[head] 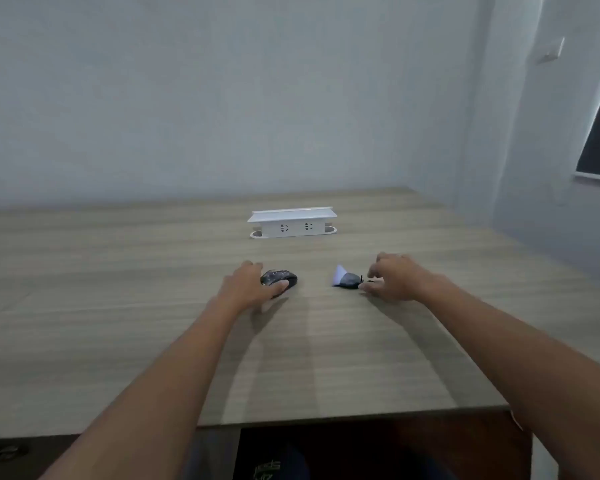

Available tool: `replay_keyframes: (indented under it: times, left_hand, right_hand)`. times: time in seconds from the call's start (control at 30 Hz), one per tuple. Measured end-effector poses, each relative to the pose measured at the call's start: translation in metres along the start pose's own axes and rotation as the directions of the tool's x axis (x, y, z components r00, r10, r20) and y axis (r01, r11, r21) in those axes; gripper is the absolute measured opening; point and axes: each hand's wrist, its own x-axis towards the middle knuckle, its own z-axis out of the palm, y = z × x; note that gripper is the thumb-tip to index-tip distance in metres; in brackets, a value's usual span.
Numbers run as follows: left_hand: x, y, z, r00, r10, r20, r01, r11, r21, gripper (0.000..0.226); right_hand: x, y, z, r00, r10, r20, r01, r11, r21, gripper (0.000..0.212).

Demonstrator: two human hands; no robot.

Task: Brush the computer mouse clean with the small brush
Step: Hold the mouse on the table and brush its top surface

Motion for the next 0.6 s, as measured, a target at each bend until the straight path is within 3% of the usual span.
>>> replay_keyframes:
  times: [0.13, 0.33, 0.6]
  left_hand:
    - [0.001, -0.007, 0.010, 1.000, 0.005, -0.020, -0.007, 0.996, -0.085, 0.048]
    - [0.010, -0.012, 0.019, 0.998, -0.003, -0.069, -0.008, 0.987, -0.159, 0.043]
    - [0.017, -0.009, 0.018, 0.998, 0.016, -0.066, -0.038, 0.938, -0.345, 0.045]
  right_hand:
    - [-0.003, 0.002, 0.012, 0.999, -0.020, -0.047, 0.022, 0.999, 0.029, 0.039]
    - [0.006, 0.007, 0.020, 0.997, -0.018, -0.081, 0.034, 0.978, 0.206, 0.026]
    - [0.017, 0.015, 0.014, 0.998, 0.038, -0.047, -0.006, 0.837, 0.547, 0.020]
